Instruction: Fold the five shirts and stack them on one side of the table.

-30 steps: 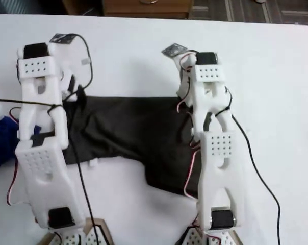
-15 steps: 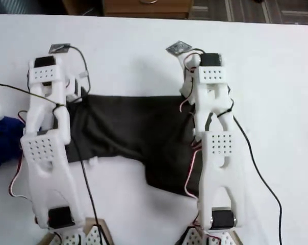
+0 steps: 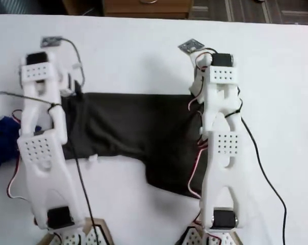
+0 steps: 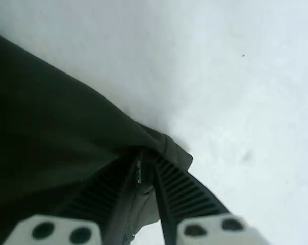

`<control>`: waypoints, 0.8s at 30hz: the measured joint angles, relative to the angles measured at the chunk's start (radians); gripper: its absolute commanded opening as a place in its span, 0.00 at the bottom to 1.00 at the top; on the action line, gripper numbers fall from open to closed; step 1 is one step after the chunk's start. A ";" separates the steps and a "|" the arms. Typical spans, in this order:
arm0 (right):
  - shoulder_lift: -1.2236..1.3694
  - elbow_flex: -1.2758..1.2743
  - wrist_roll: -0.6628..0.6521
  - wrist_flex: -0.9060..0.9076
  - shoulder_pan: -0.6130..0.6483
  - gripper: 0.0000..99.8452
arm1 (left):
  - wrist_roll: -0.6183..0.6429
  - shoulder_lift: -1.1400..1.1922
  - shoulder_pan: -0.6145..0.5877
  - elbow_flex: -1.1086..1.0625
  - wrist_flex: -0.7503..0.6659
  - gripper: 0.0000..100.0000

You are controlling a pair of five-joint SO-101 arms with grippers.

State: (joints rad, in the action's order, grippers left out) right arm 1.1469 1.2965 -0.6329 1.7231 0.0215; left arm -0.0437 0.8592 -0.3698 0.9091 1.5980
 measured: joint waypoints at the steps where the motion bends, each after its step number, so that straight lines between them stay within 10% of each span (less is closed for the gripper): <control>1: -0.002 0.000 0.000 0.000 0.000 0.02 | 0.000 0.000 -0.006 0.055 0.037 0.25; 10: -0.204 0.000 0.000 0.025 -0.012 0.02 | -0.115 -0.011 -0.040 0.276 0.175 0.25; 24: -0.617 -0.057 0.141 0.026 -0.087 0.02 | -0.155 -0.792 -0.055 -0.376 0.175 0.25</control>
State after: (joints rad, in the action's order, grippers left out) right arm 0.5301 1.2398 -0.4918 1.7492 -0.0660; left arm -0.1987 0.0675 -0.4250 0.5332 1.7729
